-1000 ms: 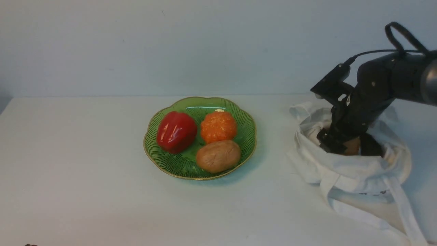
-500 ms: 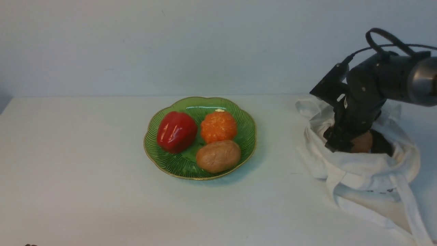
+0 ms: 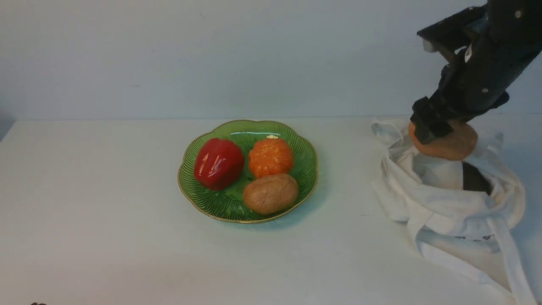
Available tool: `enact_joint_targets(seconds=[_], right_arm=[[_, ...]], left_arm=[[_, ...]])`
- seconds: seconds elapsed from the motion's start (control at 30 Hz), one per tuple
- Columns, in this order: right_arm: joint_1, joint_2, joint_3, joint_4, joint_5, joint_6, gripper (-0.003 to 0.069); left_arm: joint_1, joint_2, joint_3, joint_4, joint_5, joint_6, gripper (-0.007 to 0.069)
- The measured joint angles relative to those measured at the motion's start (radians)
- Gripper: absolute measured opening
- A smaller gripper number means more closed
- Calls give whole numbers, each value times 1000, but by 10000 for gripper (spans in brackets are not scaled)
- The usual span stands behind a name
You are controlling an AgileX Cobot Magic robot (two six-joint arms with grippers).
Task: Take vegetables from cloth bag on white table place on plate.
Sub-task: 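Take the potato out of the bag and place it in the dish with the right gripper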
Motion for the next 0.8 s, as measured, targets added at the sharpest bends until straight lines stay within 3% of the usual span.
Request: enact_joint_targets(seconds=[0.07, 0.13, 0.37, 0.57, 0.8], right_arm=[[12, -18, -1, 75, -25, -28, 556], [54, -31, -1, 229, -101, -123, 556], [191, 80, -1, 507, -311, -275, 556], [289, 214, -1, 571, -452, -307, 556], [360, 326, -57, 577, -505, -353, 556]], left_arm=[[0, 0, 0, 0, 0, 0, -8], [0, 0, 0, 0, 0, 0, -8], [0, 0, 0, 0, 0, 0, -8], [0, 0, 0, 0, 0, 0, -8], [0, 0, 0, 0, 0, 0, -8]])
